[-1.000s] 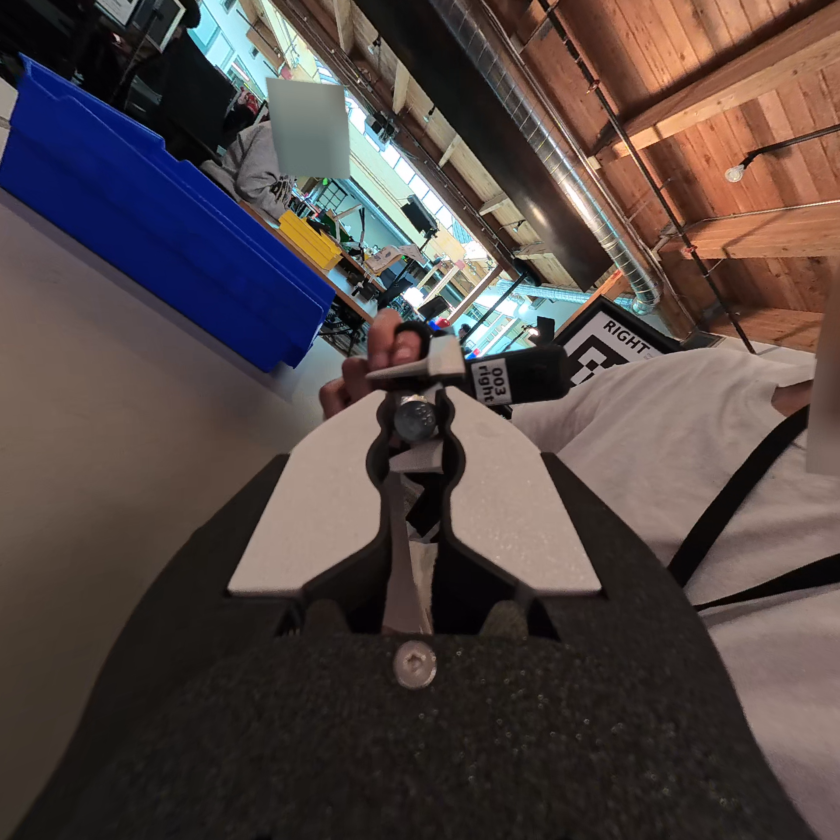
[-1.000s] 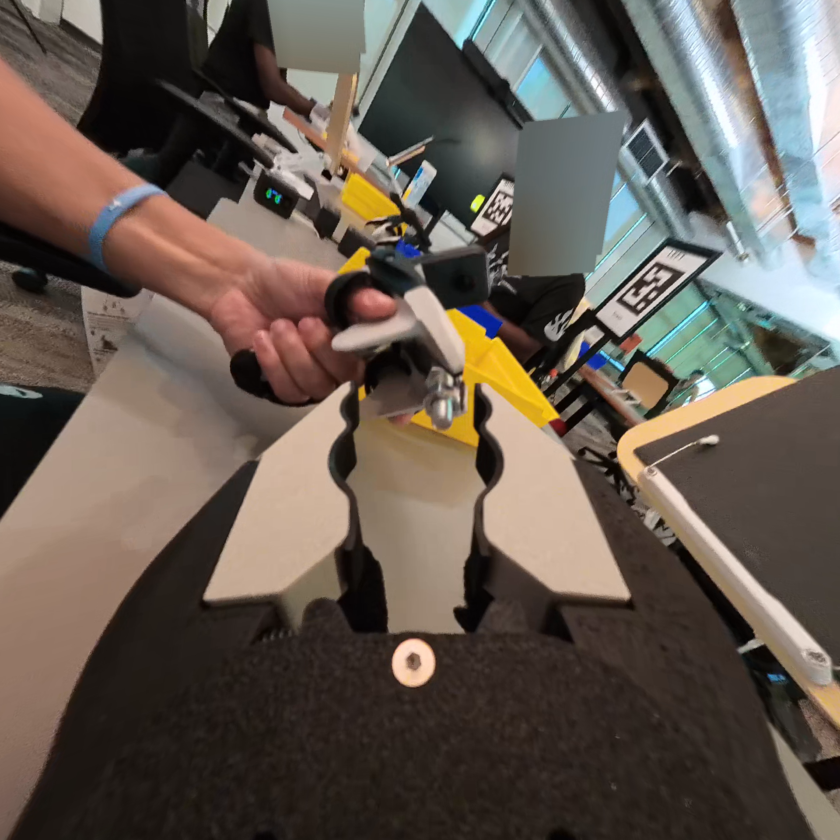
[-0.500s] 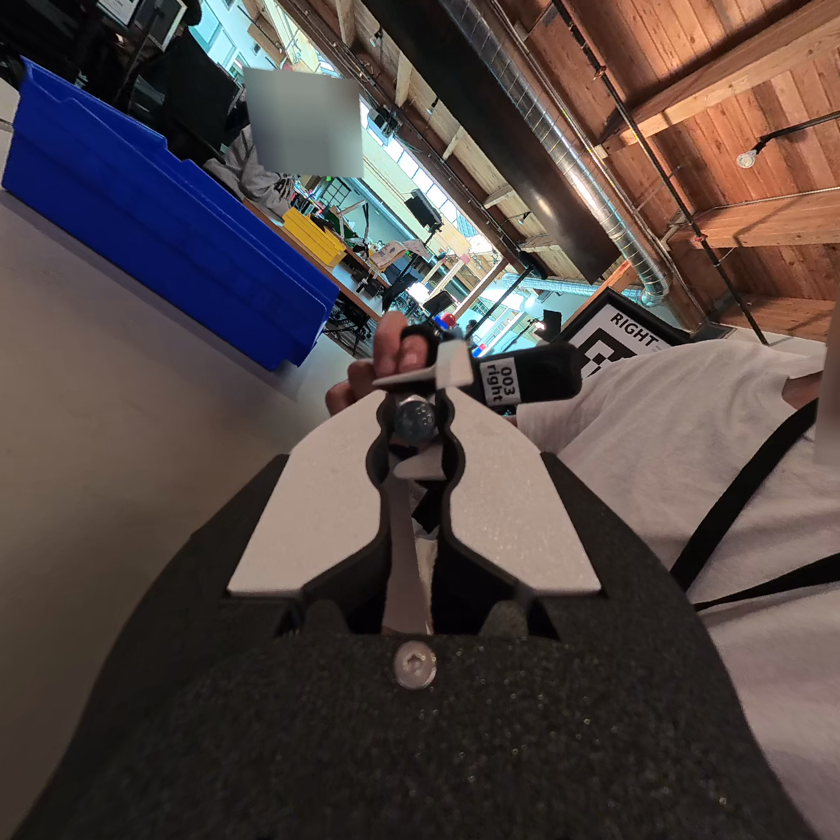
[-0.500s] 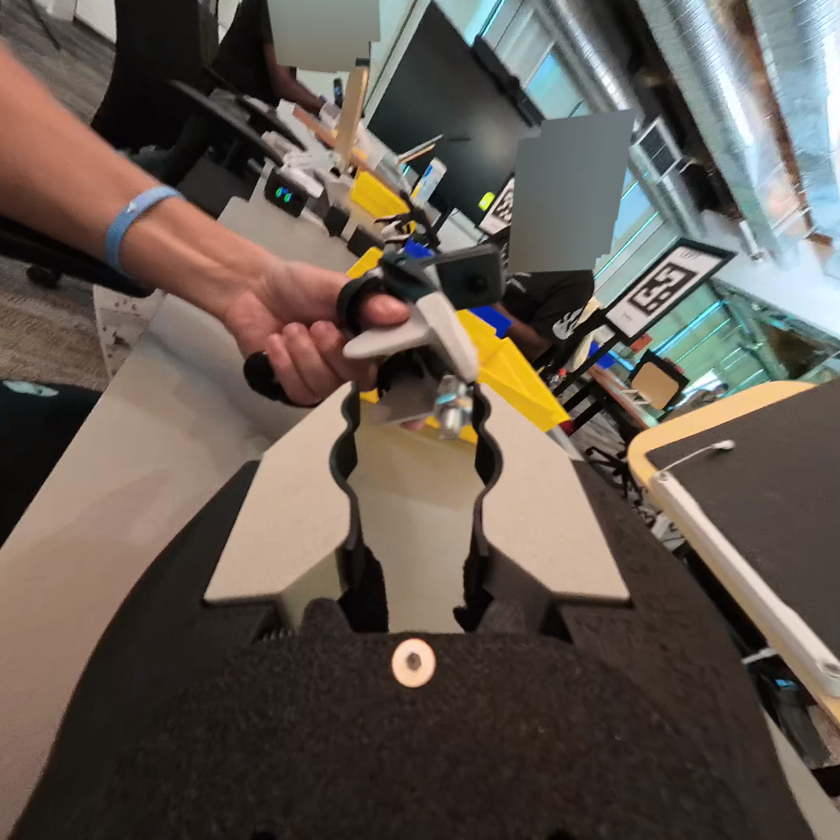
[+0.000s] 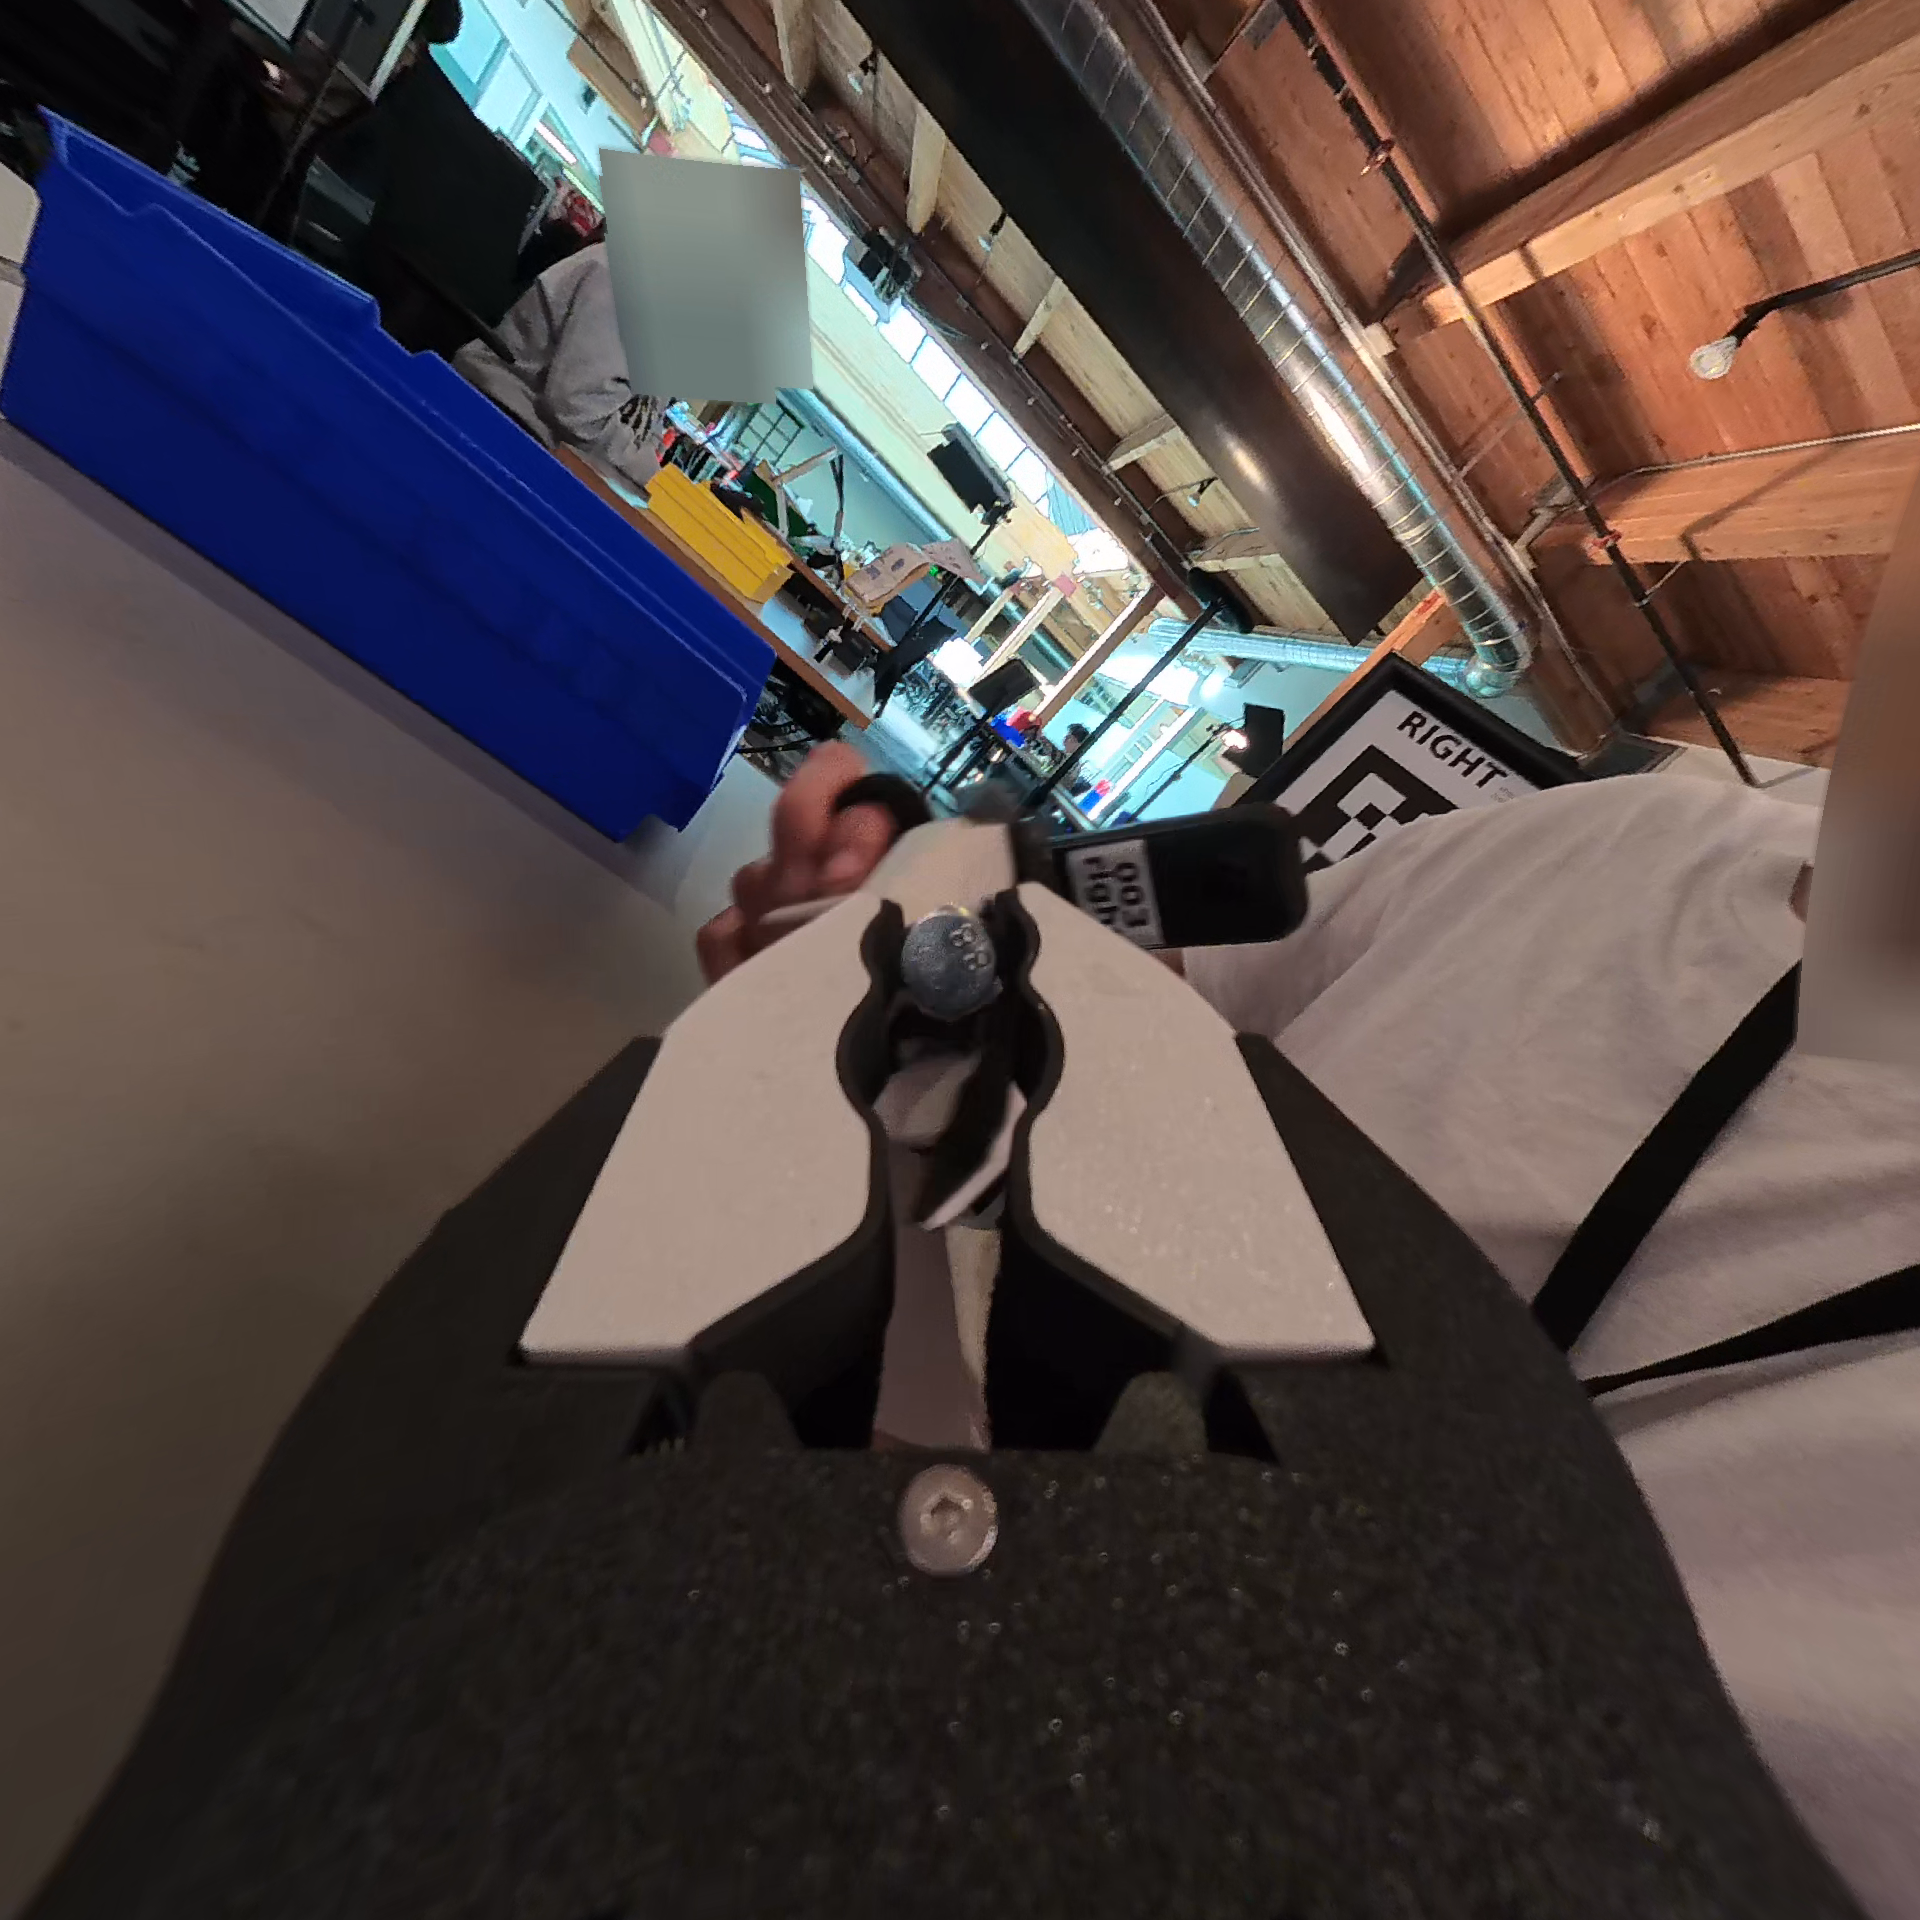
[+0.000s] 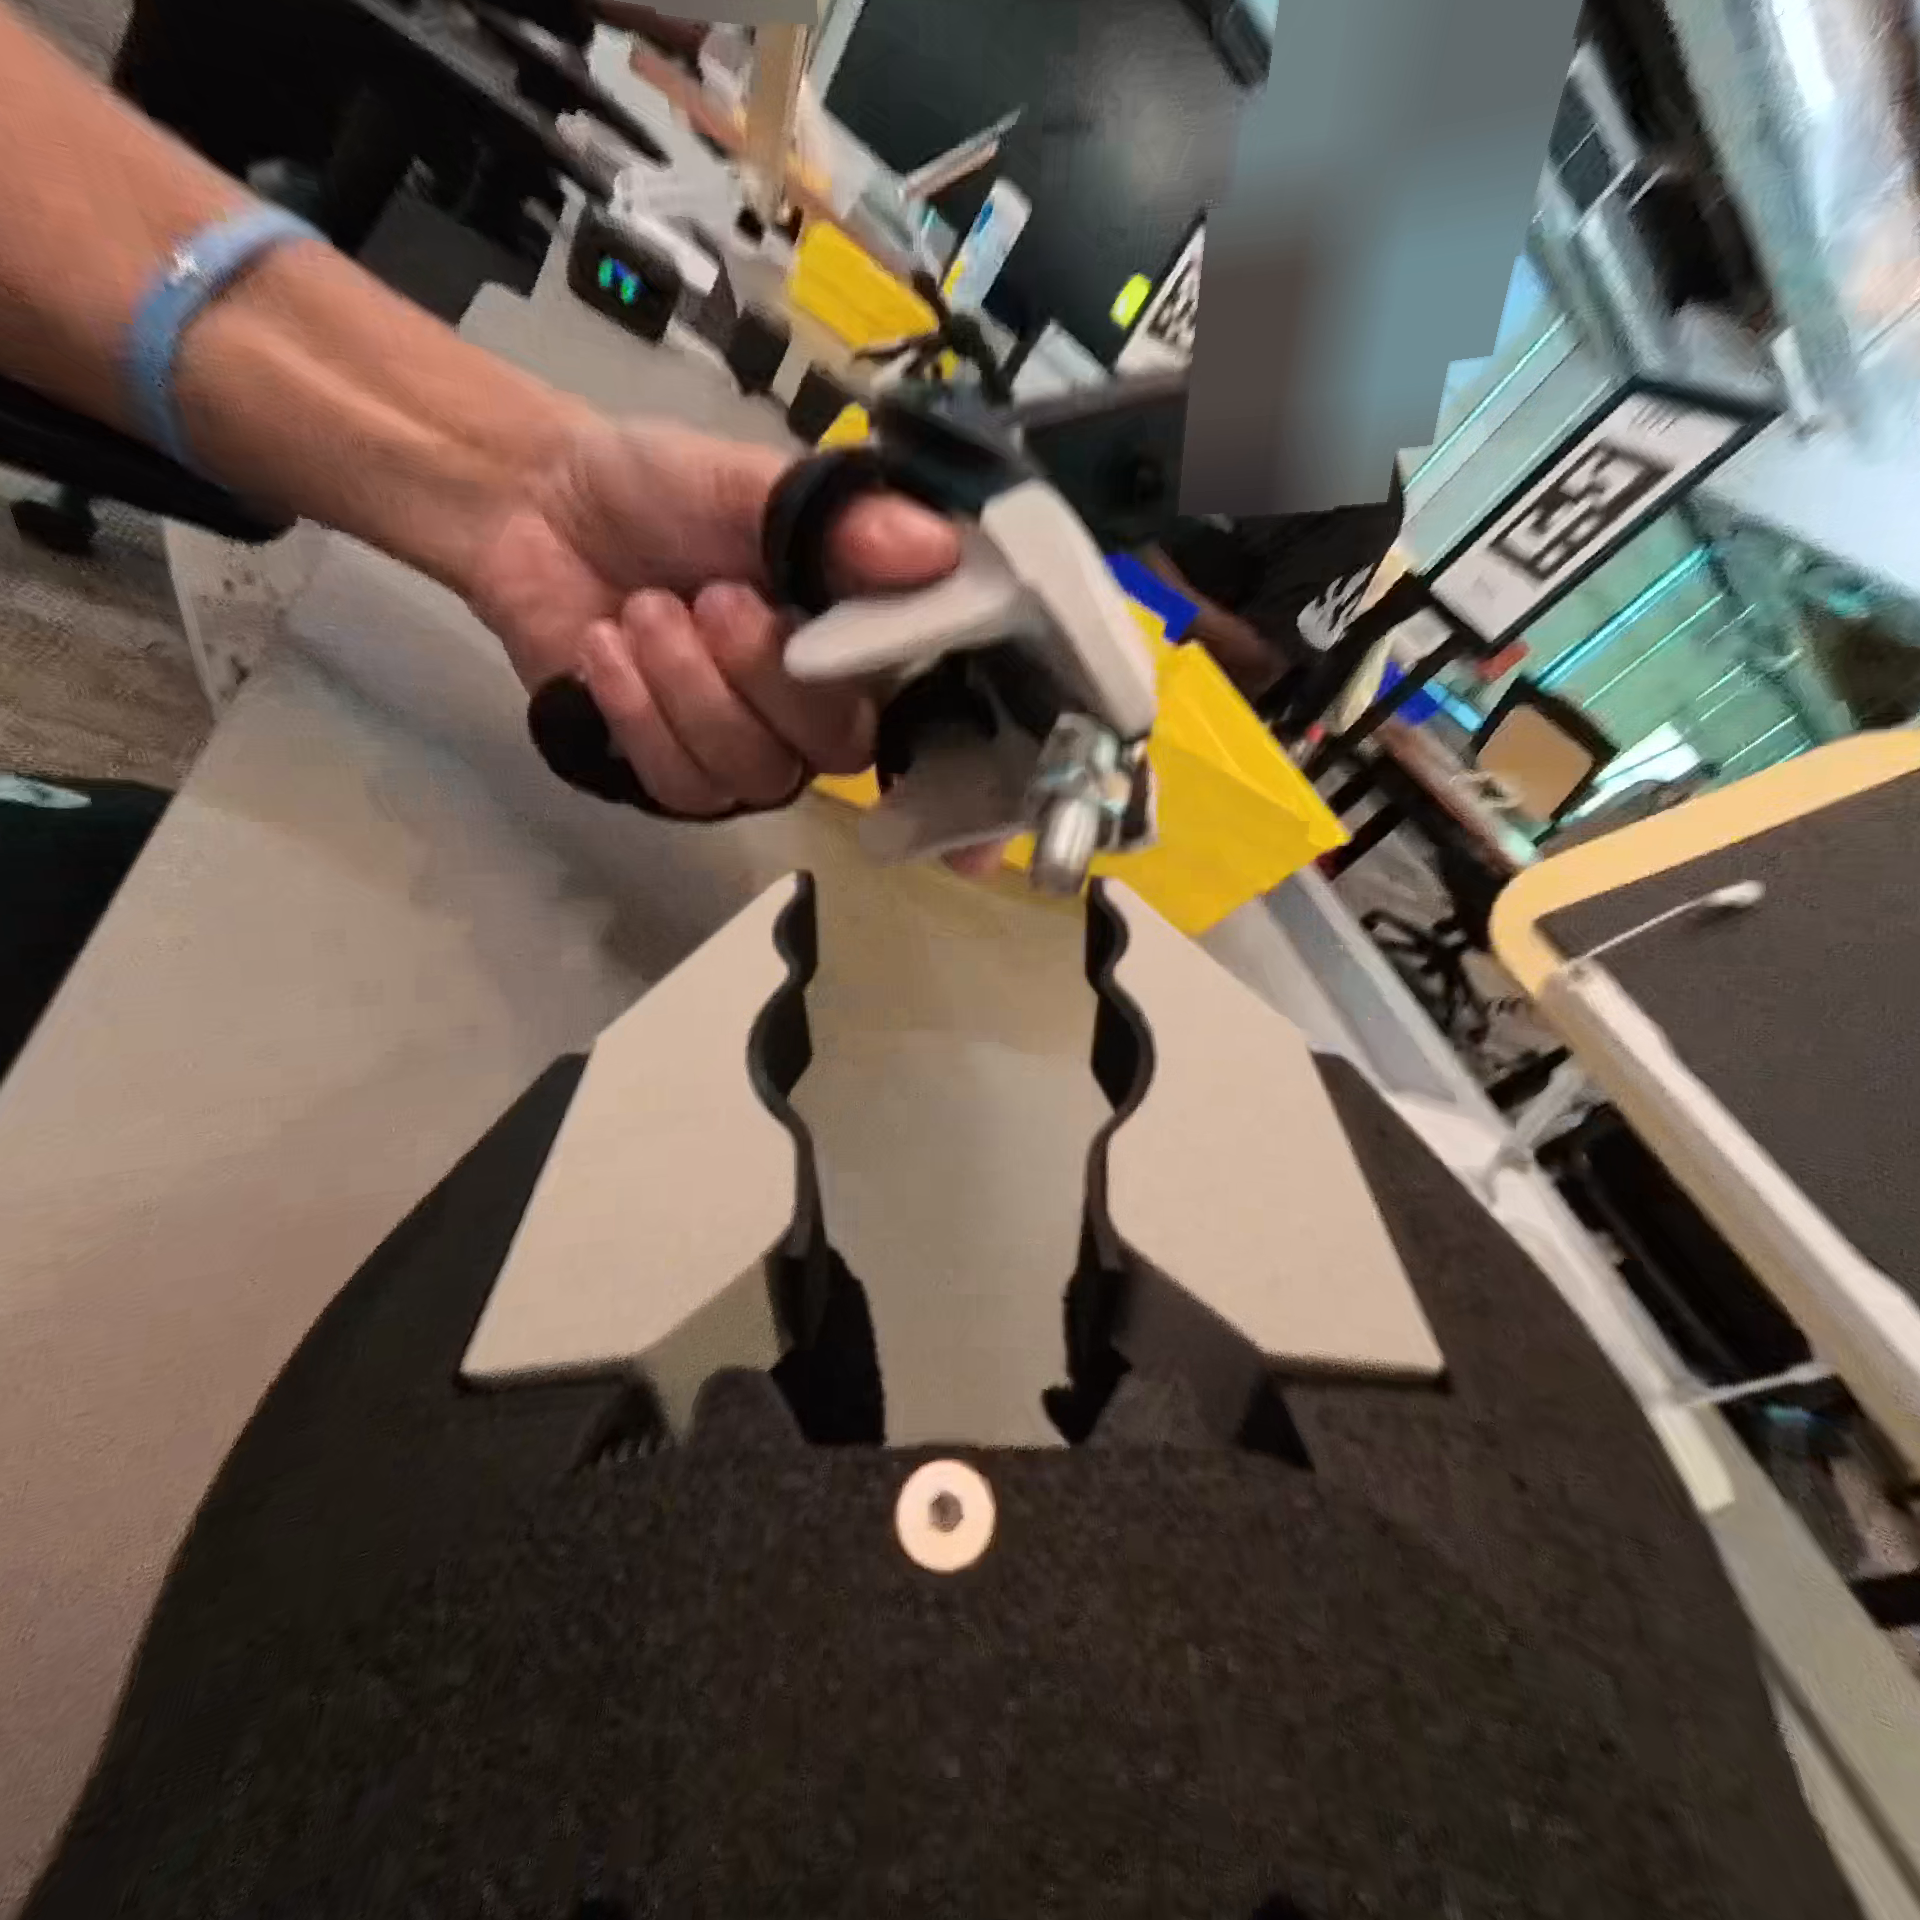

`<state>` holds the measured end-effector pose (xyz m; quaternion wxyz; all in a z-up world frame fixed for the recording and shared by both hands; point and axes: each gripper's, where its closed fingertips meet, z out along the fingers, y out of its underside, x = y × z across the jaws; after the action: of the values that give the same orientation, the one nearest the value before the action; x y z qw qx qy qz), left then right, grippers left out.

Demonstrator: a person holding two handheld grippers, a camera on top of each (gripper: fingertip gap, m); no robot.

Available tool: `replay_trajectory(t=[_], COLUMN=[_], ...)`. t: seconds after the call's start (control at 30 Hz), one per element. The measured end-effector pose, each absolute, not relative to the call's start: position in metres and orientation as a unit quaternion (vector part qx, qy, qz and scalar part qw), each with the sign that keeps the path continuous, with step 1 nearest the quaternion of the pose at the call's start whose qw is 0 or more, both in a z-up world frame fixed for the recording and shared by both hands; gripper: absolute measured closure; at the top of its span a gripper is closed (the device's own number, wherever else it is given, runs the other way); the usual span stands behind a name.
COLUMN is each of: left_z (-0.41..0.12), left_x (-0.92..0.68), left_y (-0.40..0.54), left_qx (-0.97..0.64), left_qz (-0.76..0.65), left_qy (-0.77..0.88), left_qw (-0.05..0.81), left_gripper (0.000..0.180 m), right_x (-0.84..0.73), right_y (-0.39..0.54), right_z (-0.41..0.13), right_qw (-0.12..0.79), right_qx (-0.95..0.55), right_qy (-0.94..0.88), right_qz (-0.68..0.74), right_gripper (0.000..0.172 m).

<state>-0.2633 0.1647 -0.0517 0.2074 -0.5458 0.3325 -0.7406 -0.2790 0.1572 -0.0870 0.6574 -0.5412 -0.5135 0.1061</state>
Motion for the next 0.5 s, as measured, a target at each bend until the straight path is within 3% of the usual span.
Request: replay_trajectory(t=[0.1,0.23,0.5], left_z=[-0.045,-0.05,-0.058], left_x=[-0.265,-0.265,-0.261], left_y=[0.164,0.168,0.167], left_qx=[-0.535,-0.546,-0.563], left_qz=[-0.75,-0.742,-0.714], left_qy=[0.327,0.325,0.348], left_qw=[0.211,0.214,0.229], left_gripper=[0.163,0.163,0.163], right_x=[-0.273,-0.269,-0.271], right_y=[0.168,0.164,0.163], right_z=[-0.106,-0.084,-0.072], right_qw=[0.628,0.649,0.657], right_qx=[-0.576,-0.574,-0.575], right_qy=[-0.513,-0.477,-0.456], right_qz=[0.102,0.145,0.172], right_gripper=[0.119,0.141,0.154])
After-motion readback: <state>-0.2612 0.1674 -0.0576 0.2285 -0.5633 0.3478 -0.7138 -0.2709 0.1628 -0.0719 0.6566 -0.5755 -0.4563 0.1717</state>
